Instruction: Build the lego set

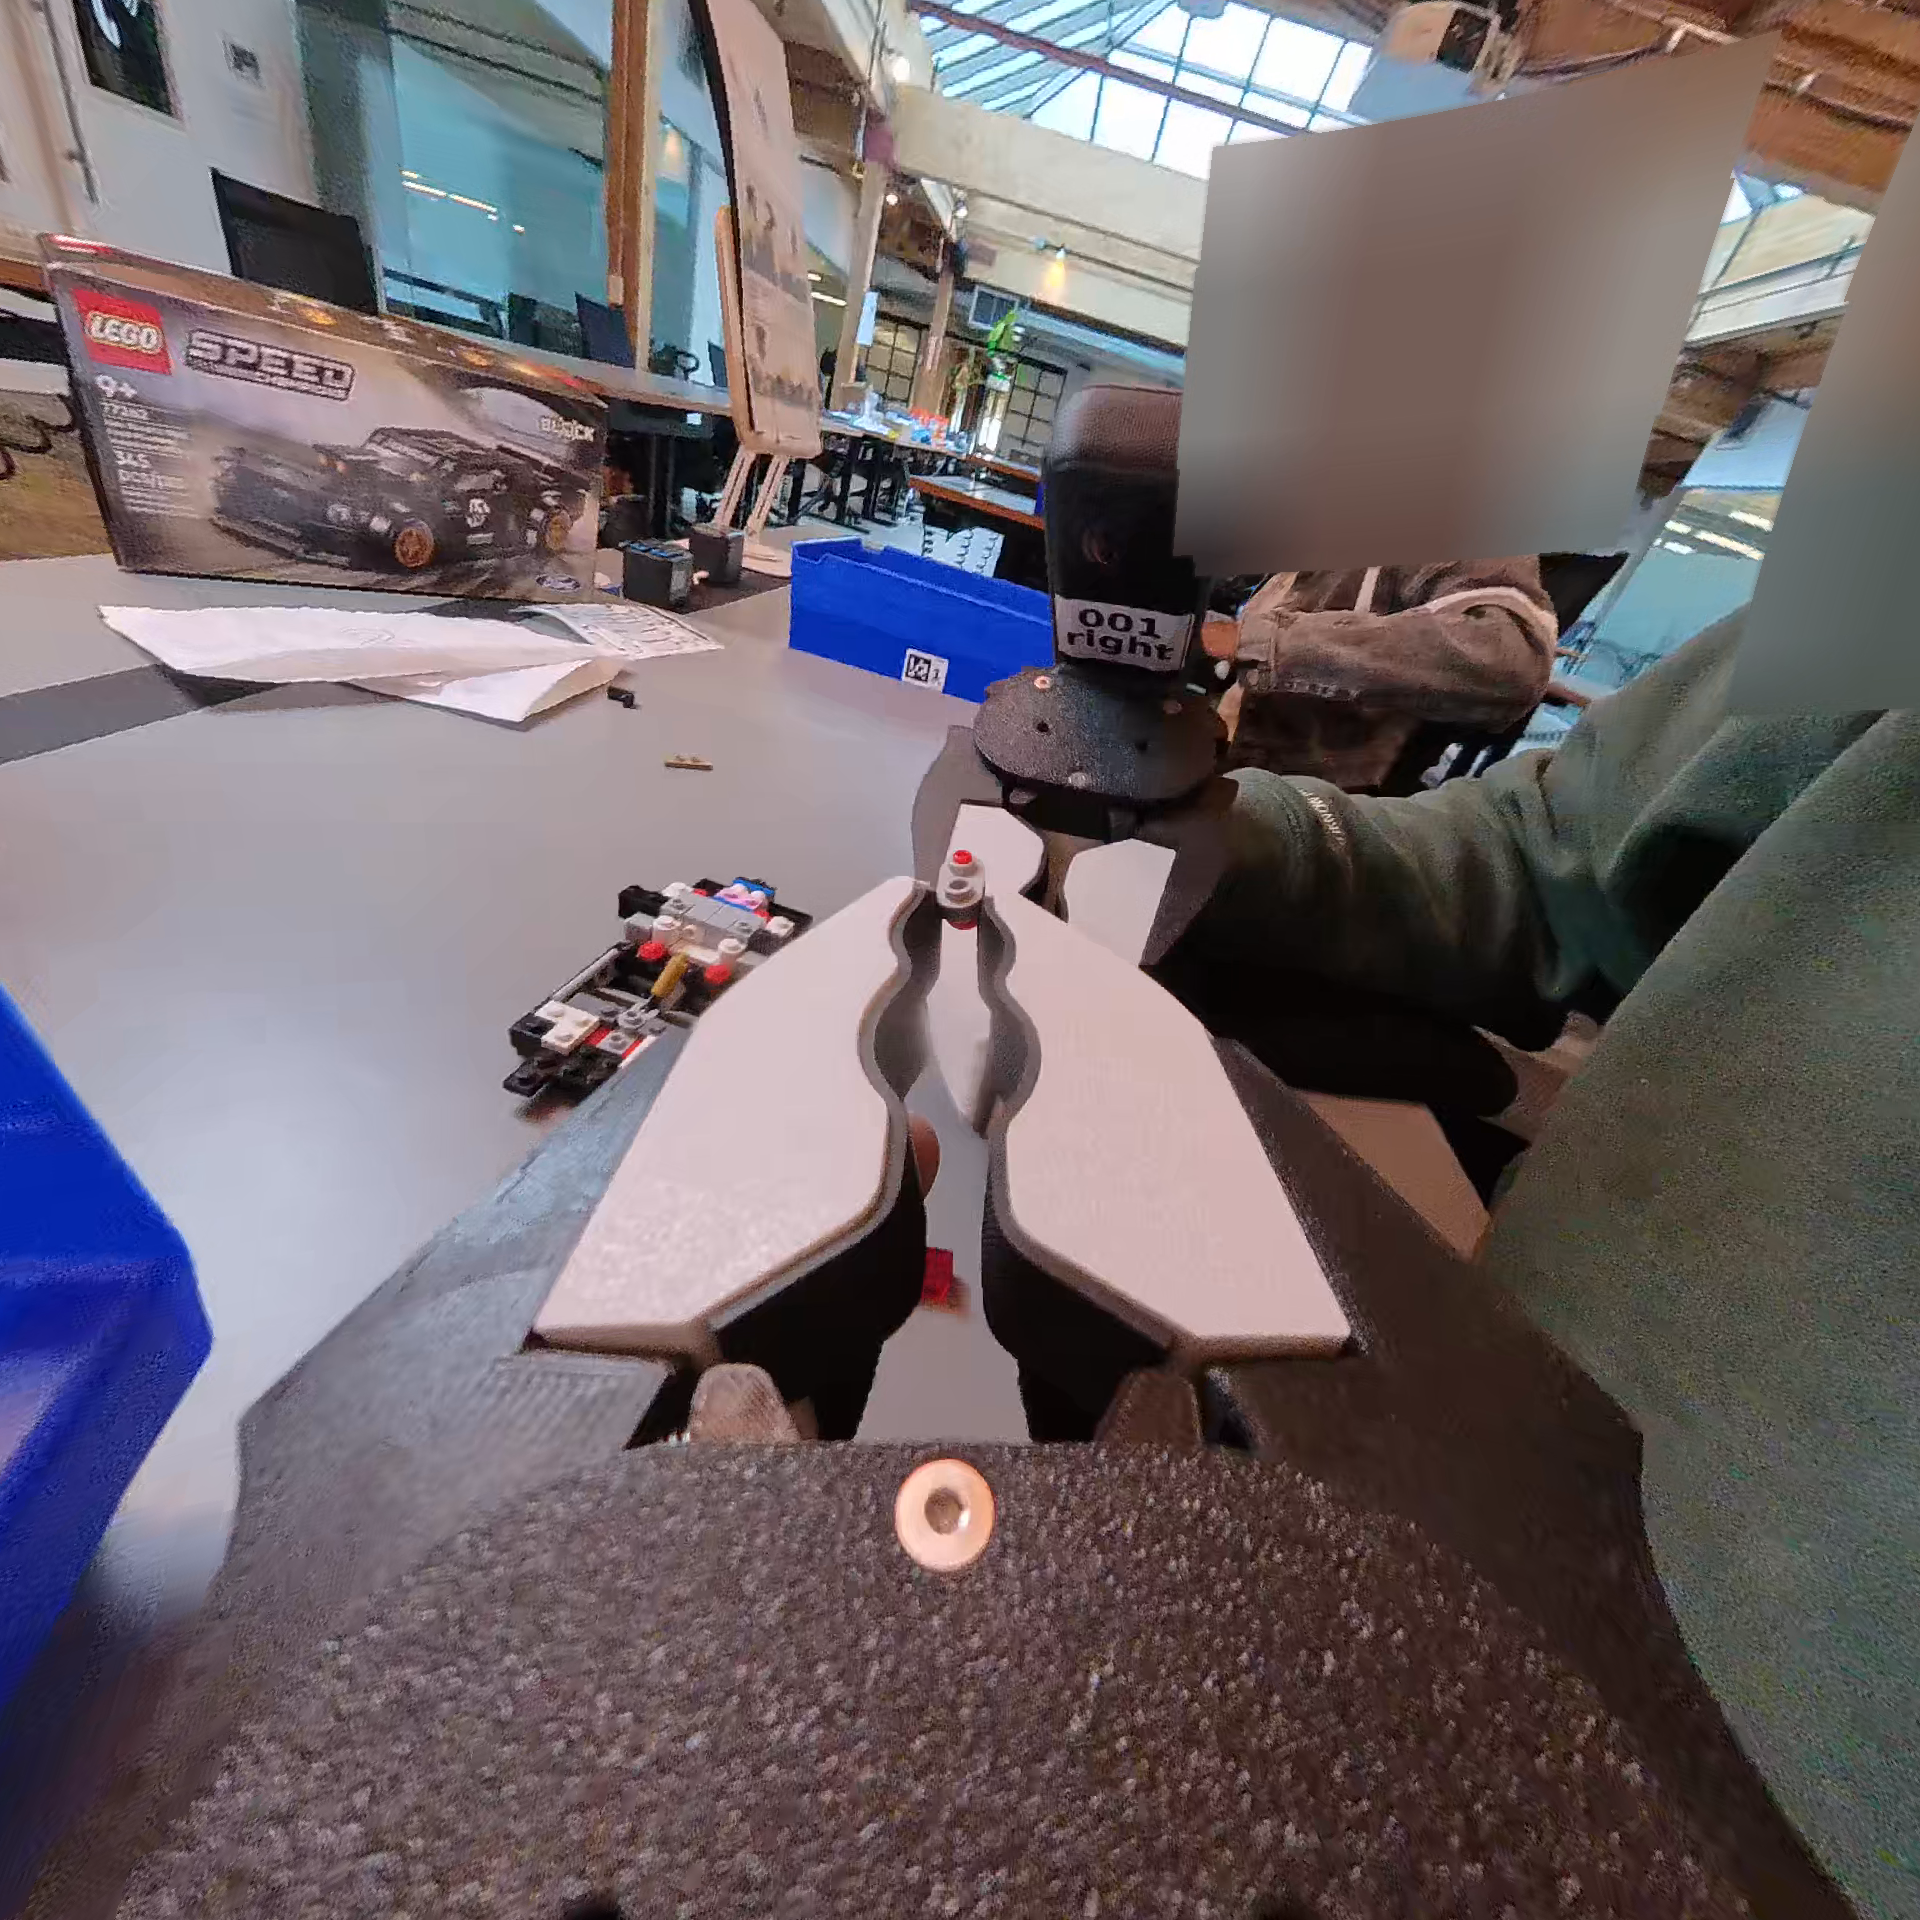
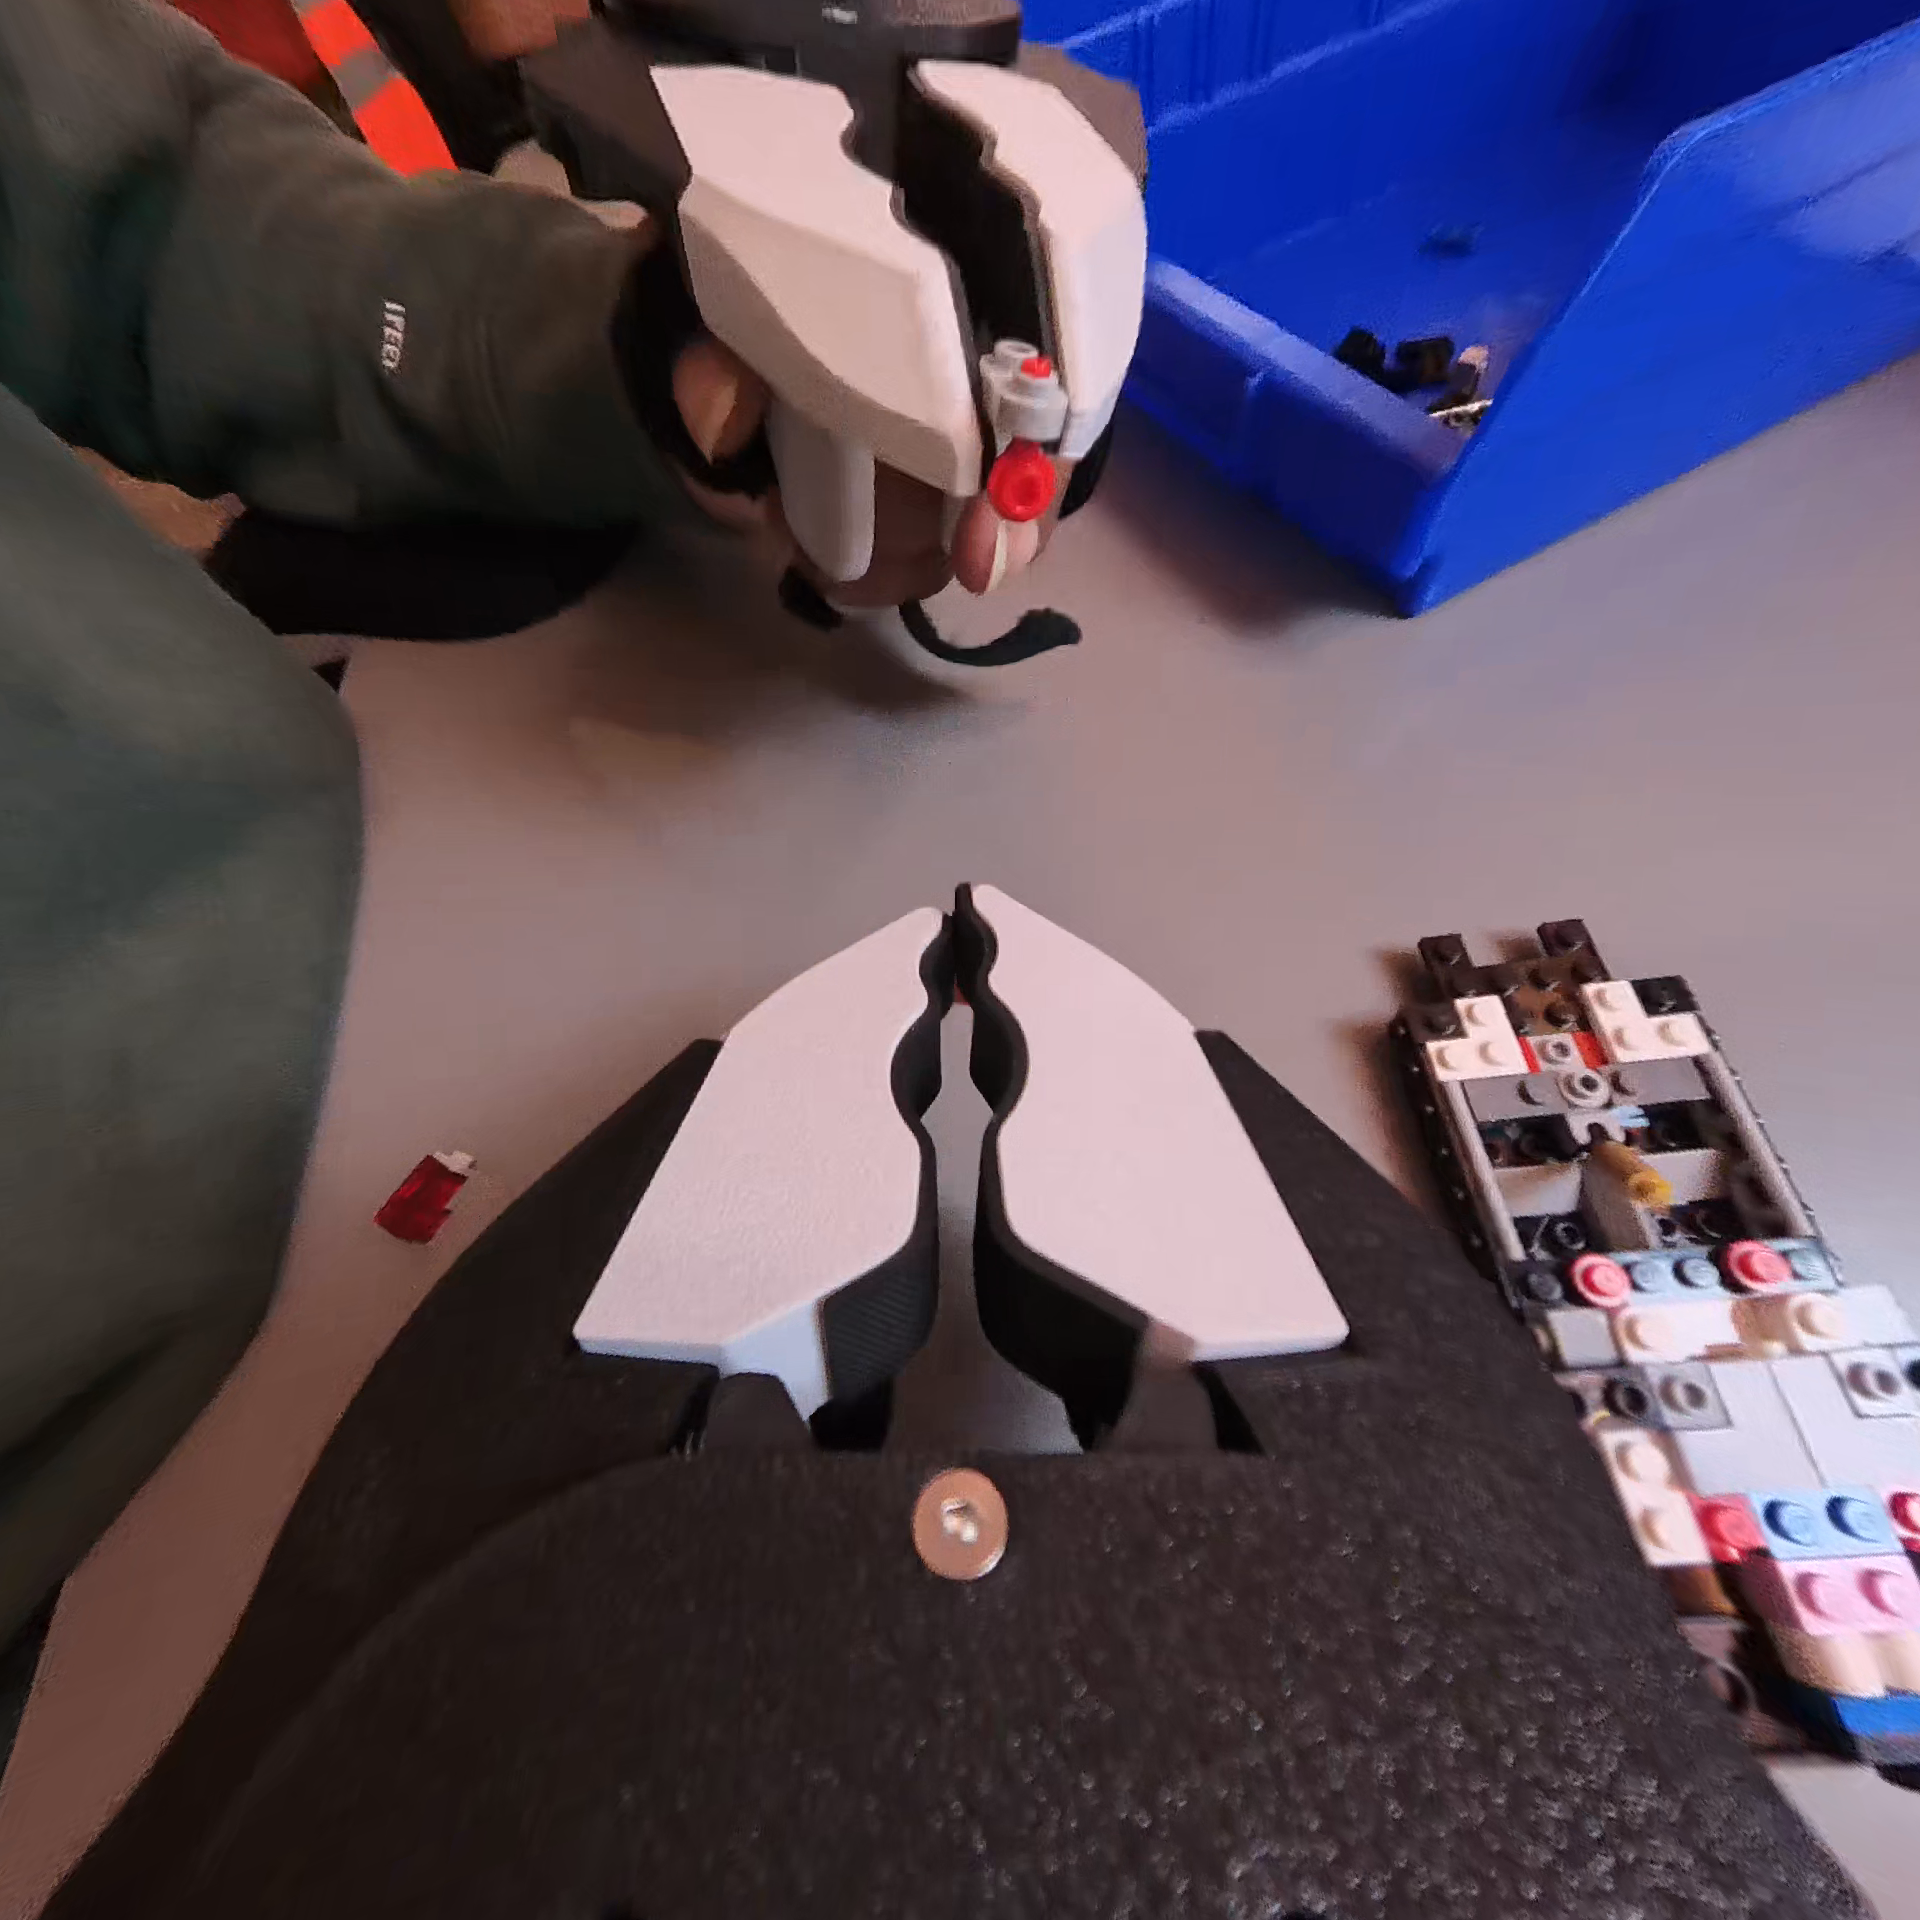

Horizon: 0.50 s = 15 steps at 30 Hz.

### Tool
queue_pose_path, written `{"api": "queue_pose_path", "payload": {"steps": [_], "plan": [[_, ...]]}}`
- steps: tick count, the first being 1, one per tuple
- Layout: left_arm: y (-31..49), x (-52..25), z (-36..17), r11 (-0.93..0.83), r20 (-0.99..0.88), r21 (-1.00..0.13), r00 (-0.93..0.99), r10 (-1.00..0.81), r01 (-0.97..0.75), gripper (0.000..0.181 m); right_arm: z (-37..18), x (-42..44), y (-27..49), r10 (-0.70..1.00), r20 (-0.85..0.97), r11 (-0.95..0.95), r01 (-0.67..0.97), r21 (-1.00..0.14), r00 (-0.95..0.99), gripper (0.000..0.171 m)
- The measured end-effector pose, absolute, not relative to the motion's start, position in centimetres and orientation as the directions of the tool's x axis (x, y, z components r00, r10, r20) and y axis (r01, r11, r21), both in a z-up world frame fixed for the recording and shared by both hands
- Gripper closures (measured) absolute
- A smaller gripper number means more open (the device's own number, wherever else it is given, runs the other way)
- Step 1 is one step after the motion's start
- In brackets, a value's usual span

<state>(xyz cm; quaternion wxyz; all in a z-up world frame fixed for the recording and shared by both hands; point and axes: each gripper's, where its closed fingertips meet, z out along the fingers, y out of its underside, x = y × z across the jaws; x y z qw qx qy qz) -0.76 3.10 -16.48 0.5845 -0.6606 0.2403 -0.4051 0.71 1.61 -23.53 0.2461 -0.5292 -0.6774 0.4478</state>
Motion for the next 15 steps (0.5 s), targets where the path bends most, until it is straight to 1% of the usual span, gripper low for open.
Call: {"api": "queue_pose_path", "payload": {"steps": [4,6,8,9,13,15], "plan": [[3.3,-0.8,-17.3,-0.225,0.257,-0.966,0.561,-0.787,0.126,0.173,-21.6,0.4,3.0,0.958,-0.116,0.001,0.411,-0.912,-0.261,0.171],[3.5,-0.7,-17.6,-0.239,0.27,-0.962,0.56,-0.784,0.129,0.173,-20.6,0.2,3.0,0.949,-0.17,-0.068,0.356,-0.932,-0.264,0.158],[3.2,-0.1,-17.9,-0.26,0.289,-0.957,0.529,-0.798,0.13,0.173,-19.5,0.1,2.9,0.933,-0.224,-0.135,0.305,-0.943,-0.281,0.15],[3.1,0.3,-18.1,-0.267,0.295,-0.955,0.516,-0.804,0.129,0.173,-19.1,0.0,2.7,0.926,-0.237,-0.152,0.286,-0.946,-0.293,0.15],[2.6,0.9,-18.1,-0.262,0.283,-0.958,0.493,-0.823,0.114,0.174,-18.5,0.2,2.0,0.891,-0.287,-0.199,0.266,-0.943,-0.353,0.16],[2.3,1.1,-18.1,-0.266,0.286,-0.958,0.469,-0.836,0.109,0.174,-18.4,0.4,1.6,0.865,-0.322,-0.227,0.272,-0.935,-0.386,0.16]]}}
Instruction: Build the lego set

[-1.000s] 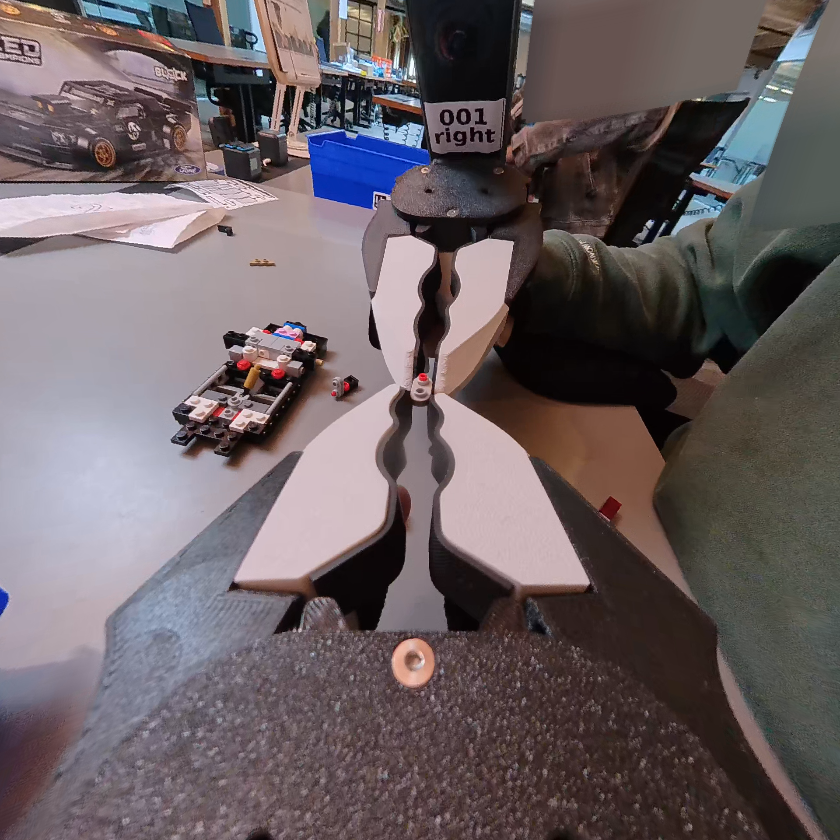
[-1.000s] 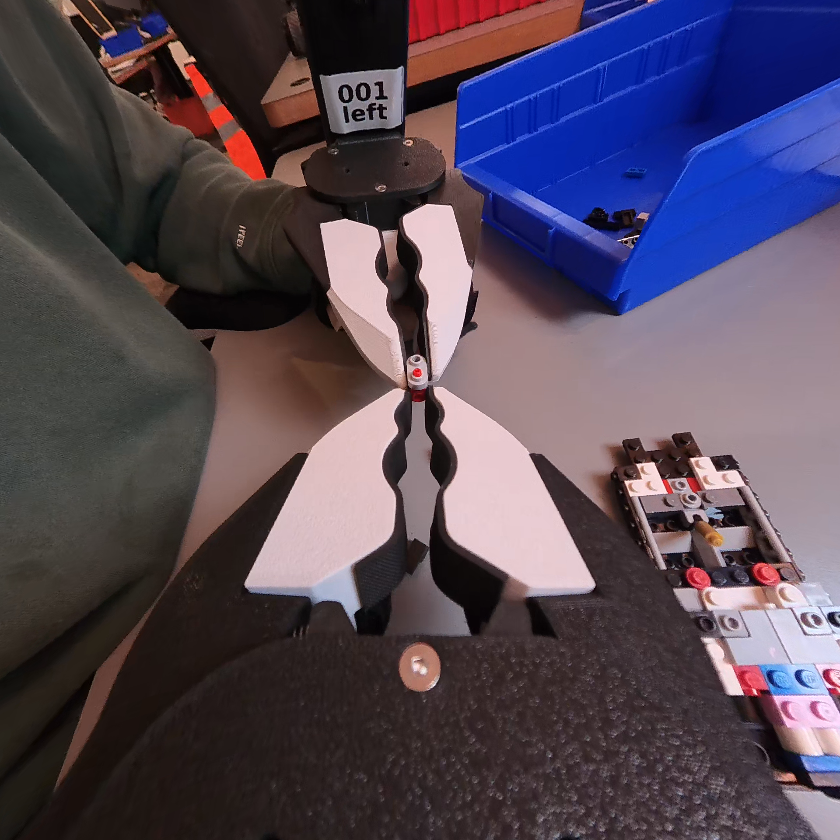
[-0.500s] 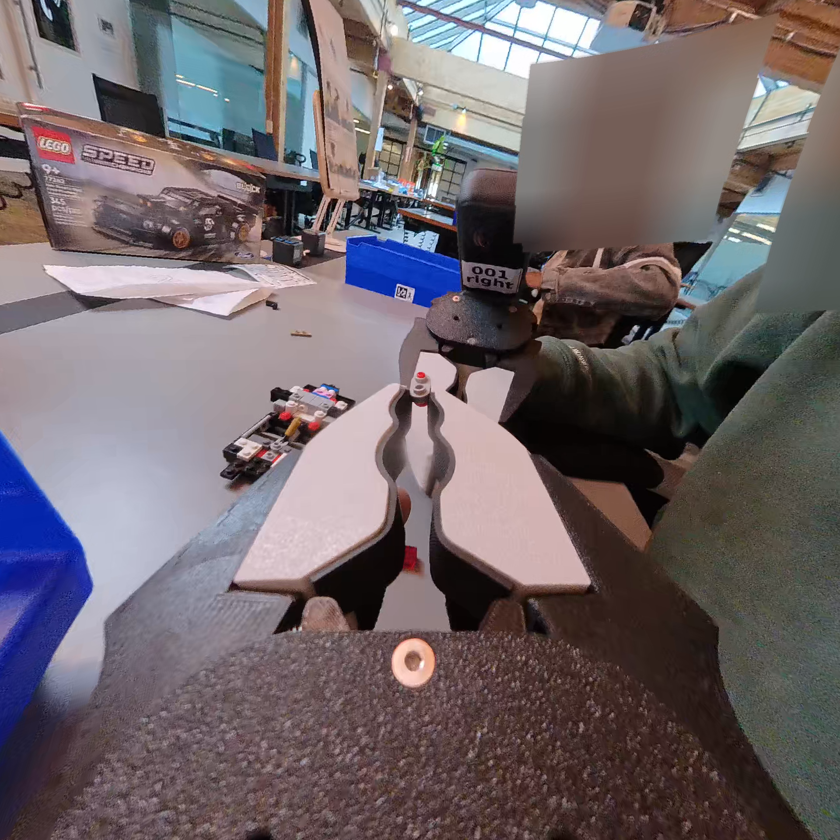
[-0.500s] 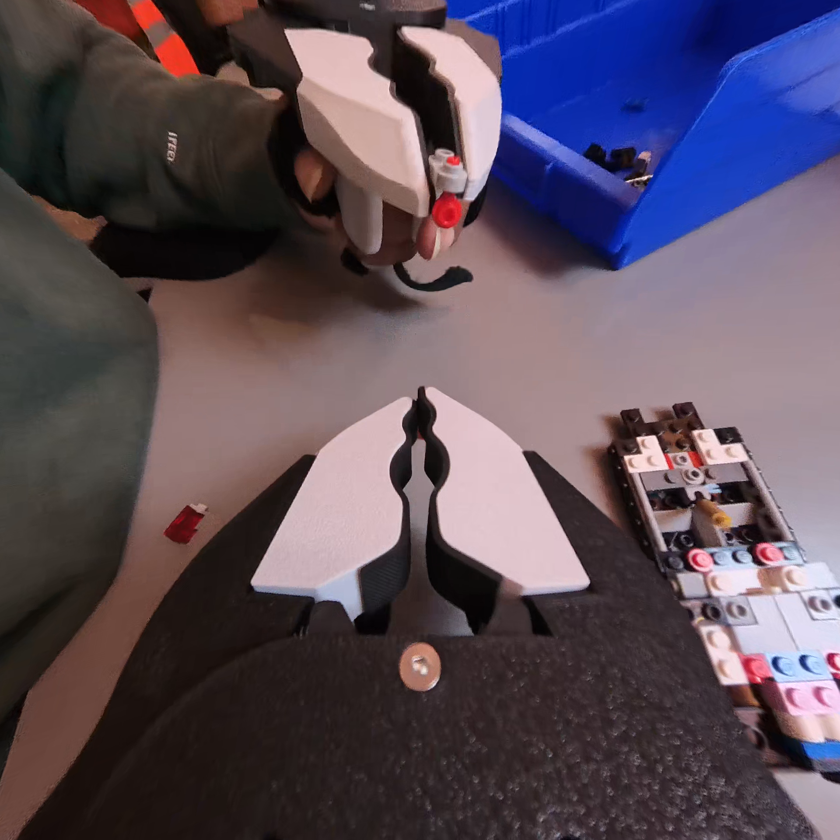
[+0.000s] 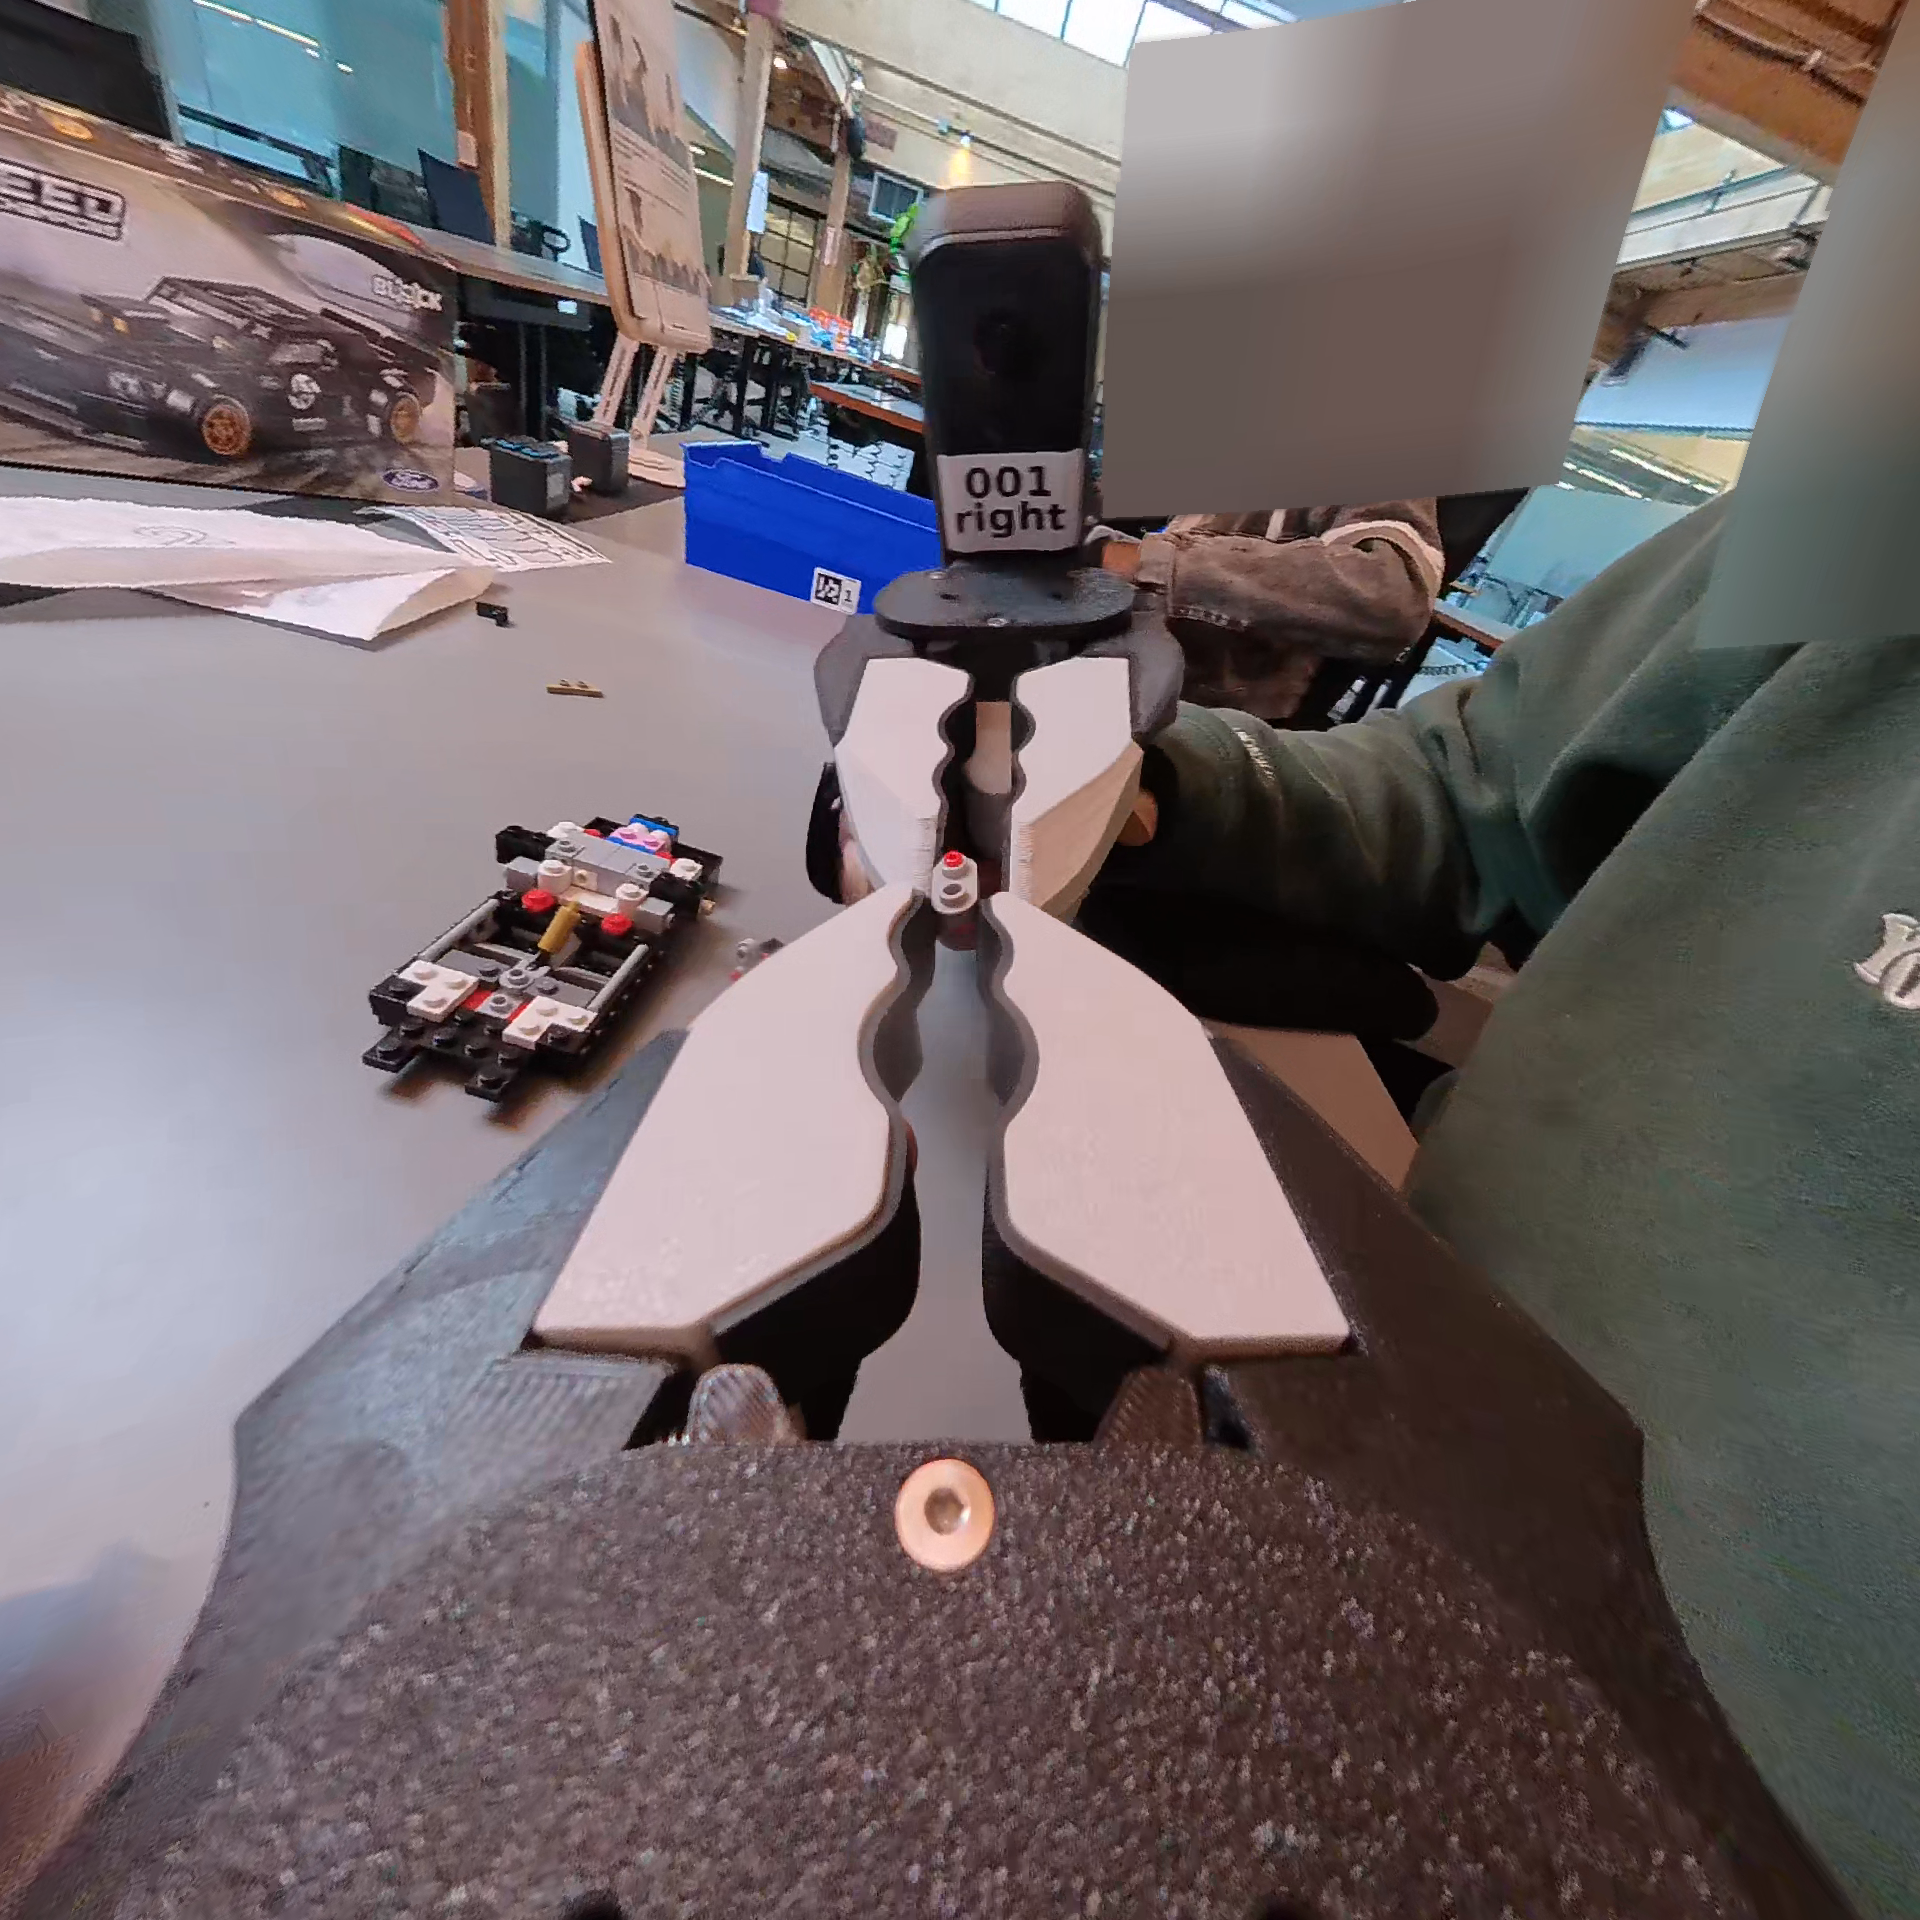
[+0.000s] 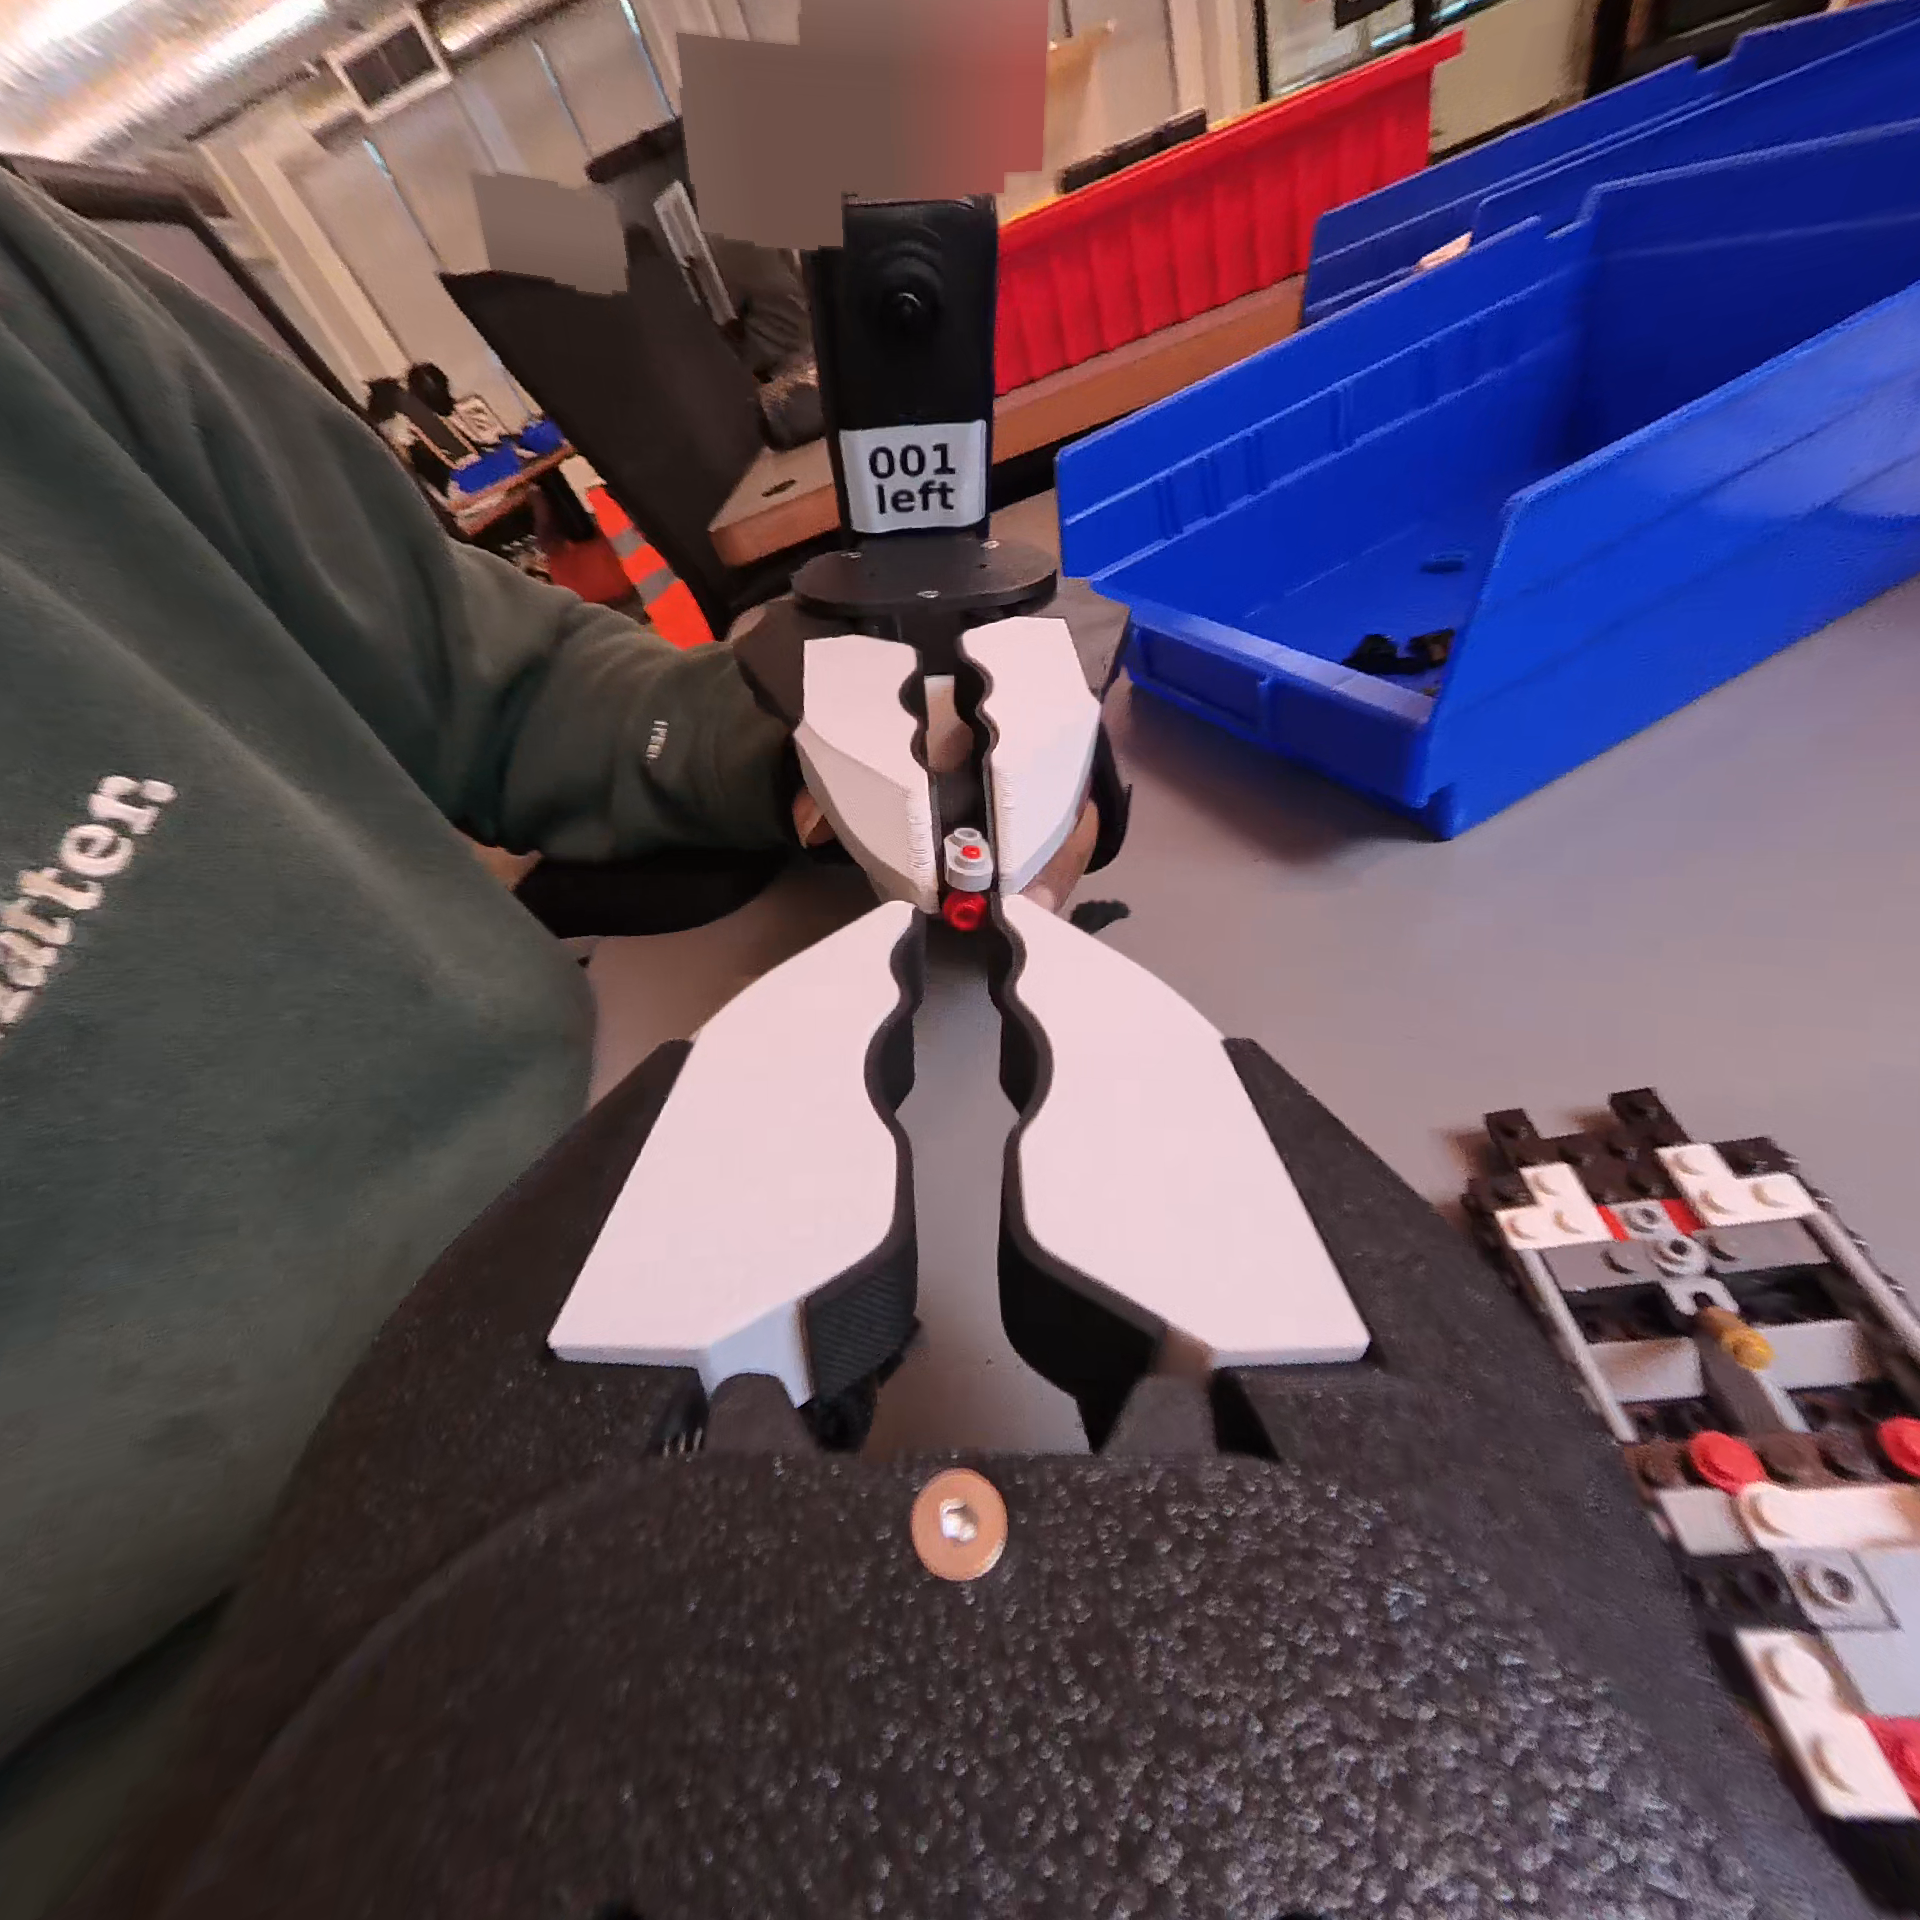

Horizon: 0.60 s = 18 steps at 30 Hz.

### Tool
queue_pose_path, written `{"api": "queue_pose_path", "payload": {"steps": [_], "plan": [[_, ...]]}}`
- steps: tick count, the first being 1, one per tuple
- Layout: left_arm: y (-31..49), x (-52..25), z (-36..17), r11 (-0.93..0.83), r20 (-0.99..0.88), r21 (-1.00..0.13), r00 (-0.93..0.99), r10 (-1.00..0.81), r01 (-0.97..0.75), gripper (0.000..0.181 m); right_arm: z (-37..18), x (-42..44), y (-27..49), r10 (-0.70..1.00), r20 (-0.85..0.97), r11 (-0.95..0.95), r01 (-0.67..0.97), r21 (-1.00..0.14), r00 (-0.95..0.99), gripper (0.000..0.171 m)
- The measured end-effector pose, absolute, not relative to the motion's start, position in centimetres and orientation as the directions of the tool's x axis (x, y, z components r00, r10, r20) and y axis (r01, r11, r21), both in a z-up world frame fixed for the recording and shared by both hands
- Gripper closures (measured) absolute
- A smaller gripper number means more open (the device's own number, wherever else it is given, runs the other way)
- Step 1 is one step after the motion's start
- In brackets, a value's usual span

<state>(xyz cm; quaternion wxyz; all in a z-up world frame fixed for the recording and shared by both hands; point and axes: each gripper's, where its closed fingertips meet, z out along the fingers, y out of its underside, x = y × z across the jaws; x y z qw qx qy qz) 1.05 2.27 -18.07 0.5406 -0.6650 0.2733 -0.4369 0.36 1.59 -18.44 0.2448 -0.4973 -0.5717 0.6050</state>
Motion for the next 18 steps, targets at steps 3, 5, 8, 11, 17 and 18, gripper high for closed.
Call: {"api": "queue_pose_path", "payload": {"steps": [3,5,8,11,17,18], "plan": [[1.6,1.4,-17.8,-0.246,0.265,-0.964,0.438,-0.859,0.102,0.174,-18.2,0.7,0.8,0.79,-0.416,-0.305,0.3,-0.904,-0.45,0.16],[1.4,1.6,-17.7,-0.203,0.218,-0.976,0.443,-0.87,0.082,0.174,-17.8,0.8,0.5,0.72,-0.499,-0.381,0.327,-0.865,-0.483,0.156],[1.2,1.6,-17.5,-0.099,0.099,-0.995,0.479,-0.872,0.025,0.174,-17.4,0.8,0.5,0.629,-0.597,-0.485,0.349,-0.802,-0.498,0.161],[1.5,1.4,-17.9,-0.018,-0.026,-0.997,0.532,-0.846,-0.077,0.174,-17.3,0.7,1.0,0.599,-0.644,-0.535,0.36,-0.764,-0.476,0.164],[2.2,0.2,-18.4,-0.02,-0.075,-0.988,0.584,-0.808,-0.153,0.165,-18.0,0.7,2.7,0.808,-0.457,-0.36,0.302,-0.883,-0.373,0.165],[2.2,0.1,-18.3,-0.038,-0.051,-0.989,0.58,-0.813,-0.14,0.164,-18.5,0.7,2.8,0.868,-0.36,-0.258,0.309,-0.915,-0.342,0.165]]}}
